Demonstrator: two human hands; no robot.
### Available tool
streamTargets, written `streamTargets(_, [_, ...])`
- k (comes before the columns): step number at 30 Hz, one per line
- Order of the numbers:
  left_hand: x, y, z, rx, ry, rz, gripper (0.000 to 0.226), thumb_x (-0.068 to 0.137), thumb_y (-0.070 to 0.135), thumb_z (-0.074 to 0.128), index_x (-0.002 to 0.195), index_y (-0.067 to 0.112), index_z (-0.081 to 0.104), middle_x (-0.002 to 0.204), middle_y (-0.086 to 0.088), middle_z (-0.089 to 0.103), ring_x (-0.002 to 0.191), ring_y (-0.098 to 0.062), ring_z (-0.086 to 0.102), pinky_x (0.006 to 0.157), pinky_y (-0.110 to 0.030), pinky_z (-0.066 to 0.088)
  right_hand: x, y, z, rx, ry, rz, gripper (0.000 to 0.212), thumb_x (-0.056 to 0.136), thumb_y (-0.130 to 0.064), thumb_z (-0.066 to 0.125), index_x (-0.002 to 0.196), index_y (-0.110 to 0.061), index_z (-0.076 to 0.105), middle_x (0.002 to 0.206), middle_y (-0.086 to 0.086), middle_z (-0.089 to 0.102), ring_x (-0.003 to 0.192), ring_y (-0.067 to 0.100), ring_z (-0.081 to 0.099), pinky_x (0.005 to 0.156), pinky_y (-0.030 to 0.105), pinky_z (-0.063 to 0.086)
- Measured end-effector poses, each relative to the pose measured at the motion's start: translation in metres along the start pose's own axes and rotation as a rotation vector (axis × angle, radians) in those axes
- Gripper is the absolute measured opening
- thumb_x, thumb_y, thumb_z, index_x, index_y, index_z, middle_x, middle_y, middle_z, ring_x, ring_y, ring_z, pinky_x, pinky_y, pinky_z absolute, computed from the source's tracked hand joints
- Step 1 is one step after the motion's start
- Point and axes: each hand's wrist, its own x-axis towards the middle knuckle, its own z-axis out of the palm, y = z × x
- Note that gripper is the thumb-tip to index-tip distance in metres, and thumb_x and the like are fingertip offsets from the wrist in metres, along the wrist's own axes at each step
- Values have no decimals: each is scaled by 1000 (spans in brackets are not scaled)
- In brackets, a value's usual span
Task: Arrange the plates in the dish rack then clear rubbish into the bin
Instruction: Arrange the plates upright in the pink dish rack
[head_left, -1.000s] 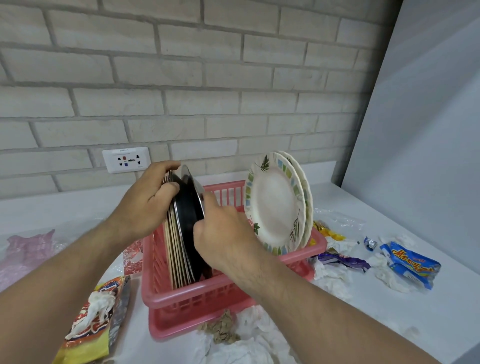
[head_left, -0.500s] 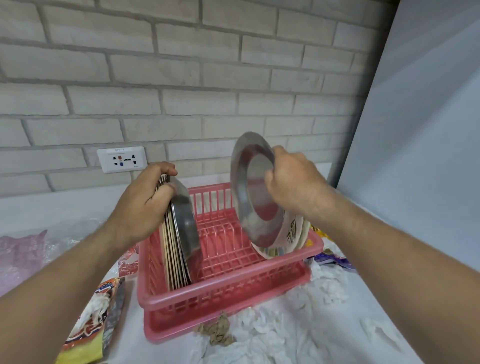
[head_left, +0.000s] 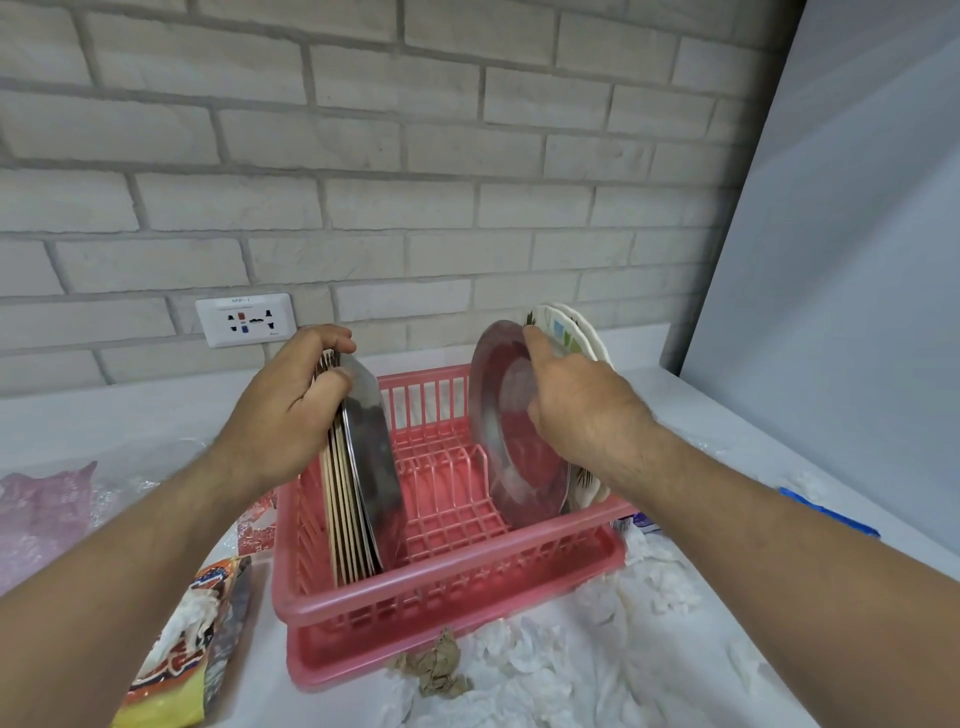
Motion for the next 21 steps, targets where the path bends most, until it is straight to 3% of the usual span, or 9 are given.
streamTargets(3, [0,0,1,-12,1,-5,37,81,32,38,115,33,52,130,18,50,120,2,41,94,-23,33,1,1,-4,-174,66,-39,51,89,0,49,134,-15,33,64,-5,37,45,18,42,40,25,29])
streamTargets(5, [0,0,1,-30,-5,-13,37,82,33,38,116,35,51,130,19,49,121,2,41,96,-25,34,2,2,-5,-234,80,-61,49,92,-7,50,136,-15,32,62,-4,37,43,17,39,40,25,28])
streamTargets(8, [-2,-2,1,-54,-22,-41,40,84,37,38,124,37,45,125,19,52,117,-1,46,93,-31,39,4,4,-9,-293,71,-96,50,98,-28,45,144,-17,27,65,-3,43,45,17,36,44,27,33])
streamTargets(11, [-3,-1,1,-70,-34,-46,43,85,44,39,126,37,42,123,21,52,114,1,48,92,-33,41,5,3,-19,-283,139,-121,48,97,-48,39,136,-18,36,65,-4,37,47,15,29,42,27,22])
streamTargets(13, [-3,0,0,-71,-39,-42,40,85,45,39,124,37,45,130,25,49,120,2,45,97,-31,38,4,-3,-25,-224,237,-160,43,96,-52,37,124,-20,46,71,-3,50,51,16,34,45,26,23])
streamTargets(15, [-5,0,0,-62,-29,-33,41,87,43,39,126,37,48,133,27,46,123,5,41,100,-25,34,0,-16,-26,-89,257,-222,42,96,-54,34,118,-24,53,81,-2,61,65,18,50,53,28,36])
streamTargets(18, [-7,1,-2,-41,2,-13,44,86,39,39,128,33,54,133,27,46,124,10,37,98,-12,26,-10,-42,-18,191,122,-274,50,93,-60,33,123,-28,57,100,-3,68,91,18,63,80,38,52])
streamTargets(21, [-4,5,-4,-10,-43,19,44,85,34,38,125,33,58,132,19,46,122,13,36,97,-5,22,-16,-63,-6,454,24,-271,49,93,-59,41,124,-25,61,105,-4,68,97,15,62,86,38,52])
